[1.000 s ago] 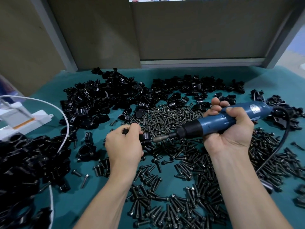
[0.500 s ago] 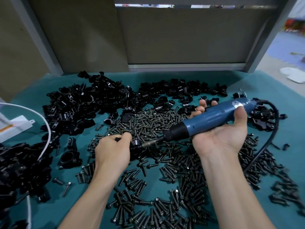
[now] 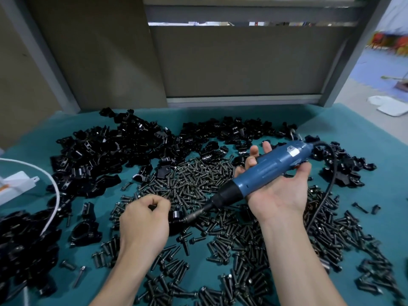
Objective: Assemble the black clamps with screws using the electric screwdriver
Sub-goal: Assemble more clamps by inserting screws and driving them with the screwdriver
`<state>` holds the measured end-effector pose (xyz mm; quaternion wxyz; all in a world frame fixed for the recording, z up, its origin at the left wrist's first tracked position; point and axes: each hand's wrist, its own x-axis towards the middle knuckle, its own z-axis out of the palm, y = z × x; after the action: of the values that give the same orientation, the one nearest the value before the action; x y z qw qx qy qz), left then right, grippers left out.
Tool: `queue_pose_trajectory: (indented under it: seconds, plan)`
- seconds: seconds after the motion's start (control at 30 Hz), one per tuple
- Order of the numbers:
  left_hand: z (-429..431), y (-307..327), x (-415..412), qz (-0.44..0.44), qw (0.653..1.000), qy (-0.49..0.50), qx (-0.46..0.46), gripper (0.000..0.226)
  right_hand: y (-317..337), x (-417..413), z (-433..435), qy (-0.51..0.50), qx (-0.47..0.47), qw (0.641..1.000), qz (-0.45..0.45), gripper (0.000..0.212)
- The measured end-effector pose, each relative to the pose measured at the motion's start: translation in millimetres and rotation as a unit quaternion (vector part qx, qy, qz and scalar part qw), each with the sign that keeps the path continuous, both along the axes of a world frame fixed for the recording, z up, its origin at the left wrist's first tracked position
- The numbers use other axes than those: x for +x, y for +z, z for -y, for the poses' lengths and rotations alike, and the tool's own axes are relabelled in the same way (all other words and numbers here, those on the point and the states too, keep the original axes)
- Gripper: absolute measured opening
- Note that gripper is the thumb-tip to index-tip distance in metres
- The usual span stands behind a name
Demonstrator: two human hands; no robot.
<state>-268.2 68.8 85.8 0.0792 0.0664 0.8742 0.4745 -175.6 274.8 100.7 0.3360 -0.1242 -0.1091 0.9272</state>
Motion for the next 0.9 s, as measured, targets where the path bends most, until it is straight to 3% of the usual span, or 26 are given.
queue_pose_trajectory:
  seconds: [0.23, 0.43, 0.7, 0.9]
  plan:
    - [0, 1, -6, -0.008, 1.000, 0.019, -0.003, 0.018, 4, -14, -4, -0.004, -0.035, 0.999, 0.016, 0.068]
    - [1, 1, -9, -0.006, 0.999, 0.035, 0.002, 0.019, 16, -13, -4, 0.010, 0.013, 1.000, -0.025, 0.042]
    - [-2, 1, -9, -0.004, 0.998, 0.052, 0.028, 0.018, 16, -18, 3, 0.000, 0.009, 1.000, -0.030, 0.036]
    - [-2, 3, -6, -0.006, 0.999, 0.034, 0.018, 0.019, 17, -27, 6, 0.002, 0.014, 1.000, 0.013, 0.036]
